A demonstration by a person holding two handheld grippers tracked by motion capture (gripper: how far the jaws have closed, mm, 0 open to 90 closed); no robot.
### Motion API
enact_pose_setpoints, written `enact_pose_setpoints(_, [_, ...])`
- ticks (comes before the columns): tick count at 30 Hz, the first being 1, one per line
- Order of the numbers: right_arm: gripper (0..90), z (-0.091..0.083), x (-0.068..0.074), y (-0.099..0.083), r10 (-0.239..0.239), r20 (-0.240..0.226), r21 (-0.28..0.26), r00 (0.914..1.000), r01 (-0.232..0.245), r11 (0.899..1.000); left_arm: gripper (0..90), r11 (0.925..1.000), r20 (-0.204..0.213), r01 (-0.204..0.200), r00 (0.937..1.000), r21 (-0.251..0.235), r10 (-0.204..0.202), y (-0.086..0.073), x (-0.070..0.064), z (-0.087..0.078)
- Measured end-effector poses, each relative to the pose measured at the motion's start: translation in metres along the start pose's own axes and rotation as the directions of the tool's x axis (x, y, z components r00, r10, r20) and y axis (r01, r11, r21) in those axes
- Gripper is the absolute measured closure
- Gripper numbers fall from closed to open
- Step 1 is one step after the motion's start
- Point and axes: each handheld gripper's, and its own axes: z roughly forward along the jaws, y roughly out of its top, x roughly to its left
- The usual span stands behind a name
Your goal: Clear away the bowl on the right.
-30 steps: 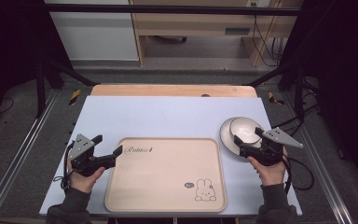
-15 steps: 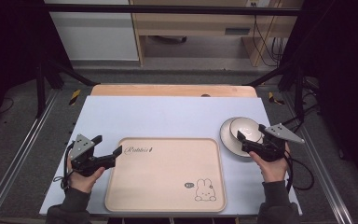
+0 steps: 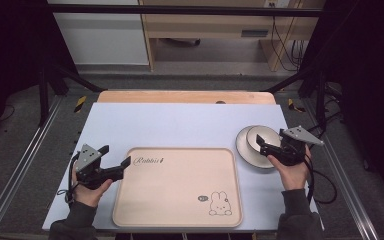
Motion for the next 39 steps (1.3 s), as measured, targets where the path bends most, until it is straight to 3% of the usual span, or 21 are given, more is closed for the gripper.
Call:
enact_pose_setpoints(14, [22.4, 0.02, -0.019, -0.002, 0.041, 0.082, 0.059, 0.9958, -0.046, 0.997, 13.7, 0.9999, -0.007, -0.011, 0.9999, 0.009, 0.011, -0.001, -0.001, 0.001])
enact_pose_setpoints(24, [22.7, 0.041, -0.035, -0.011, 0.061, 0.118, 0.132, 0.9912, -0.076, 0.988, 13.7, 0.9998, -0.002, -0.016, 0.9999, 0.012, 0.016, -0.001, -0.003, 0.002])
enact_pose_setpoints(35, [26.4, 0.05, -0.051, -0.024, 0.086, 0.172, 0.216, 0.9814, -0.122, 0.969, 13.7, 0.9997, 0.001, -0.019, 0.9998, 0.012, 0.019, -0.002, -0.003, 0.001])
enact_pose_setpoints(39, [31.2, 0.057, -0.055, -0.031, 0.104, 0.181, 0.276, 0.978, -0.152, 0.949, 13.7, 0.9998, 0.004, -0.02, 0.9998, 0.01, 0.019, -0.001, -0.004, 0.001])
